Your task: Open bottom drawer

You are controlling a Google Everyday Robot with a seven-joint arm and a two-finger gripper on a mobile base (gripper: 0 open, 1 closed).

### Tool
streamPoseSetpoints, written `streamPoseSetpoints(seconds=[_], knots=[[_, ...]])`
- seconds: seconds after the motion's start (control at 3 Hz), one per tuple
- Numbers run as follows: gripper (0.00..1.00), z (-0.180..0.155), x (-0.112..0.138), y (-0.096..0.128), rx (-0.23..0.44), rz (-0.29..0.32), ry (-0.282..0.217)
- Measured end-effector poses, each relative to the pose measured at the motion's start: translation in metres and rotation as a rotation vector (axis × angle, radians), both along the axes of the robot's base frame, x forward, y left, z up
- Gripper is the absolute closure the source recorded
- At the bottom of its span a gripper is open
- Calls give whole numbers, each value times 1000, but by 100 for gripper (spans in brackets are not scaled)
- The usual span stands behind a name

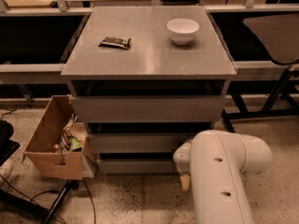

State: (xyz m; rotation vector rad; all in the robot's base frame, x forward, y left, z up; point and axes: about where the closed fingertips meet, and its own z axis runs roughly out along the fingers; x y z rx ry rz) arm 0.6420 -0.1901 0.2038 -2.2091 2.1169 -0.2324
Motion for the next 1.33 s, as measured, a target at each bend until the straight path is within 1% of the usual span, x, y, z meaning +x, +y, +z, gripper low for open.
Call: streamPoseSetpoints(seconds=[0.33, 0.67, 1.33], knots=[[15, -13, -3, 2, 34, -38, -10], [39, -17, -5, 3, 45, -63, -9], [85, -6, -6, 2, 40, -67, -6]])
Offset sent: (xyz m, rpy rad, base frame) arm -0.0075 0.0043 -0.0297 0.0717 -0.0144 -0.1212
